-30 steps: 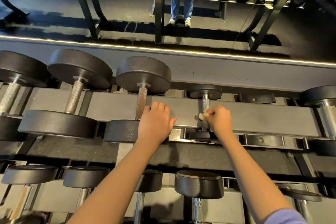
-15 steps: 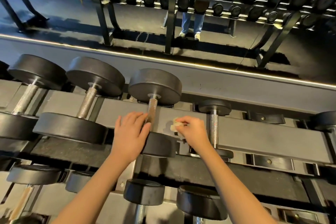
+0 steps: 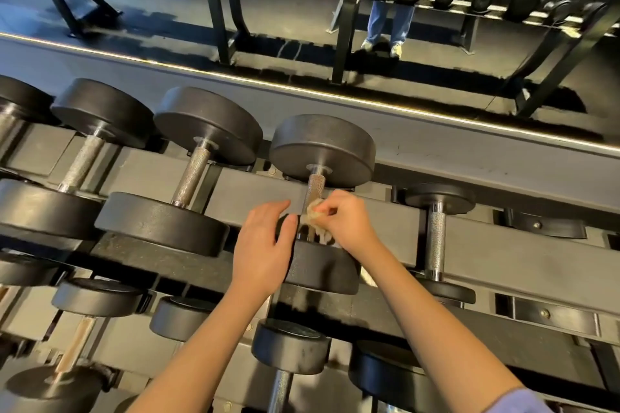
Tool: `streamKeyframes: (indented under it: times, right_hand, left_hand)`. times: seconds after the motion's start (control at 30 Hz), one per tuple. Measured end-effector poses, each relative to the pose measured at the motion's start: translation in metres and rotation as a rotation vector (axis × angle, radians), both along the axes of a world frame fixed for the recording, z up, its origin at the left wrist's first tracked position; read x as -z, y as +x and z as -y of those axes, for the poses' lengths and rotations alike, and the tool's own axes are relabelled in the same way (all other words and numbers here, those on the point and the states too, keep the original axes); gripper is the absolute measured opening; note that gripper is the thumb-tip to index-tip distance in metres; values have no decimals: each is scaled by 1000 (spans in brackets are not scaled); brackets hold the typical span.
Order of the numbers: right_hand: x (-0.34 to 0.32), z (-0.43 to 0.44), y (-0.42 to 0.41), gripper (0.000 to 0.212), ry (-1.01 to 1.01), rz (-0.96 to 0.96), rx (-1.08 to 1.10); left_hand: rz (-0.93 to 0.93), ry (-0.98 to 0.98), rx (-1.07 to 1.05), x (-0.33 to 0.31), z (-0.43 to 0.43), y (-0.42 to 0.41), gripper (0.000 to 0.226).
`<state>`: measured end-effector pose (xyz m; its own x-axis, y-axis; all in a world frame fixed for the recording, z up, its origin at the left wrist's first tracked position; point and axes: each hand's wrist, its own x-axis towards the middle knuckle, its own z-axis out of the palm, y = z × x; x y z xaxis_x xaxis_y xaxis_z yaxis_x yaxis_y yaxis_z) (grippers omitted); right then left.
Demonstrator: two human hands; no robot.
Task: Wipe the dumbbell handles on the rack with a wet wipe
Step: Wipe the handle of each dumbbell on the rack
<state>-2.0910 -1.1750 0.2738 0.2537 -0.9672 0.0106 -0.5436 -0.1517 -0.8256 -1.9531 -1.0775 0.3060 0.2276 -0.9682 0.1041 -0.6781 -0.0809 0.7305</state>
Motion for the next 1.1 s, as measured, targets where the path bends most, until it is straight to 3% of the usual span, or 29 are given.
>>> streamKeyframes:
  times: [0.1, 0.2, 0.37, 0.6, 0.83, 1.0, 1.1]
  right_hand:
    - [0, -3, -1, 15, 79, -7, -52]
    - [-6, 5, 8, 6, -40, 58, 63]
    - [-9, 11, 19, 11, -140, 100, 252]
    - [-8, -3, 4, 17, -38, -171, -106]
    - [-9, 23, 25, 13, -332, -258, -46]
    - [-5, 16, 11, 9, -466, -255, -327]
    - [-14, 33, 13, 16, -410, -396, -400]
  left_hand:
    - [-40, 9, -44, 1, 0, 0, 52]
    - [-41, 14, -54, 1, 0, -2, 40]
    - [-52, 11, -62, 0, -1, -2, 38]
    - [-110, 26, -105, 1, -2, -1, 34]
    - [-73, 56, -123, -2, -1, -4, 37]
    - [-41, 71, -134, -1, -1, -2, 35]
    - [-28, 72, -135, -1, 0, -2, 36]
